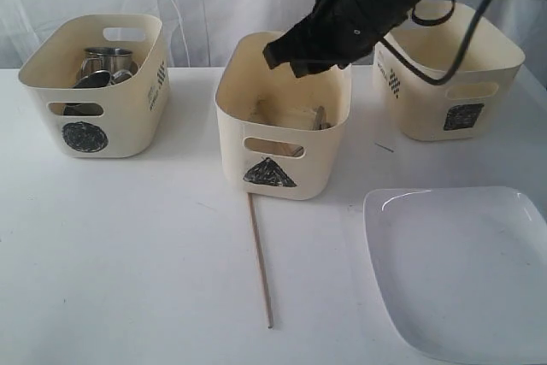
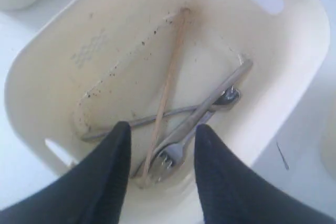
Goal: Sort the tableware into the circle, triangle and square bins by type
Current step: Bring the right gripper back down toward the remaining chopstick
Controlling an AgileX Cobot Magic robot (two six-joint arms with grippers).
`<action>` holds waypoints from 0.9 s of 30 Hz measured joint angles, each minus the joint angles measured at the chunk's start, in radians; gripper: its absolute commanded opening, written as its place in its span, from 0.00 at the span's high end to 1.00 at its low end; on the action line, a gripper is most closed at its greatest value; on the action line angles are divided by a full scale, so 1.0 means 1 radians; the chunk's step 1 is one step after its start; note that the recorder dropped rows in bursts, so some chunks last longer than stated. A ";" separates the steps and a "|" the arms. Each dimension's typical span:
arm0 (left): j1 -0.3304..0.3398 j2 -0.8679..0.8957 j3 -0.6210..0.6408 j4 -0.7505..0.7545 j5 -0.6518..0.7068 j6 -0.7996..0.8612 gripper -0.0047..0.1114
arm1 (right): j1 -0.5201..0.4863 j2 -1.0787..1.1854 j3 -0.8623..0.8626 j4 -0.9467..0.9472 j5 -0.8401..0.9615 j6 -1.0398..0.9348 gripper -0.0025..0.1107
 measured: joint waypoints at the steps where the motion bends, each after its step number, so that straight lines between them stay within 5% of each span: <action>1: 0.000 0.000 0.000 0.000 0.000 0.000 0.96 | 0.000 -0.019 0.021 0.000 0.013 0.000 0.64; 11: 0.000 0.000 0.000 0.000 0.000 0.000 0.96 | 0.122 -0.209 0.497 -0.006 0.026 0.051 0.62; 27: 0.000 0.000 0.000 0.000 0.000 0.000 0.96 | 0.282 0.066 0.420 -0.004 -0.175 0.143 0.58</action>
